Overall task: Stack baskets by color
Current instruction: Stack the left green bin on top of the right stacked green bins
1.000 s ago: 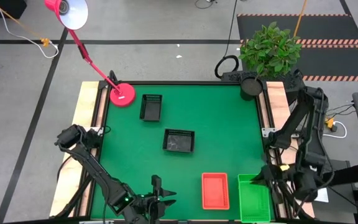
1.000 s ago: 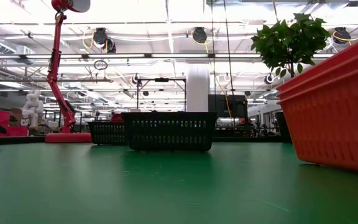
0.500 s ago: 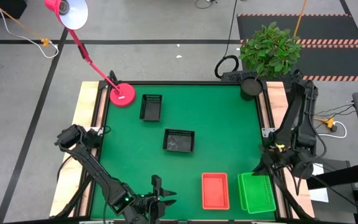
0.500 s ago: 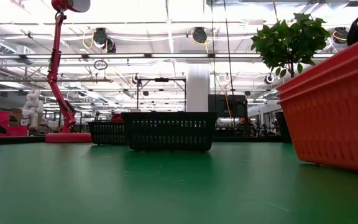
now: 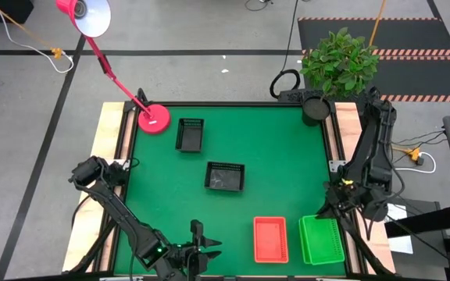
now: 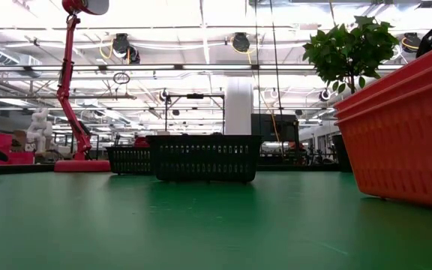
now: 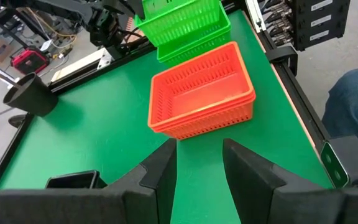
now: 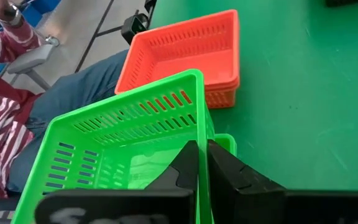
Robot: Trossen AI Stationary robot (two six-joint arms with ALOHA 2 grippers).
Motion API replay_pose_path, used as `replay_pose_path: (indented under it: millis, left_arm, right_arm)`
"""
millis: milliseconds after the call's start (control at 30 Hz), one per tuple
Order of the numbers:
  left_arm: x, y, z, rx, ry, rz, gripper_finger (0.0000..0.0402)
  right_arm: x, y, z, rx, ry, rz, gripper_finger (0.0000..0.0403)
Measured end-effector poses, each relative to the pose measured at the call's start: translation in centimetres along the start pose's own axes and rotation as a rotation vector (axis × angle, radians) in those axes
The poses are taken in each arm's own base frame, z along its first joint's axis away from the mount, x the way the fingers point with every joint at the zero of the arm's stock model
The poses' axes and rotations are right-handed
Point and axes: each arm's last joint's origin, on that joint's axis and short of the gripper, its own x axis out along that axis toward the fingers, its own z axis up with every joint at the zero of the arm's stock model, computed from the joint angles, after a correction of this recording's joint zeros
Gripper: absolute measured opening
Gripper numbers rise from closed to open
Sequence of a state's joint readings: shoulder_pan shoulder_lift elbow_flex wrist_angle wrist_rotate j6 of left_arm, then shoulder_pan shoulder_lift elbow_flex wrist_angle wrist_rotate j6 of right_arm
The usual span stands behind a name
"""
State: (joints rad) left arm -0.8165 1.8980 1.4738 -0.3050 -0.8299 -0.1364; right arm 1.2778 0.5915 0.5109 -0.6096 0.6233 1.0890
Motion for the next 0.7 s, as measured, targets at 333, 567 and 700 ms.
replay_pose_path:
  millis: [333,567,700]
  left_arm:
    - [0.0,0.0,0.0,0.000,0.000,-0.001,0.0131]
    - [0.0,0.0,0.0,0.000,0.000,-0.002,0.0131]
    - [0.0,0.0,0.0,0.000,0.000,-0.002,0.0131]
  right_arm:
    - [0.8,-0.9,-1.2,0.035,0.040,-0.024,0.0009]
    - [1.3,-1.5,-2.0,0.070,0.071,-0.041,0.0009]
    - [1.5,-1.7,-2.3,0.078,0.073,-0.044,0.0024]
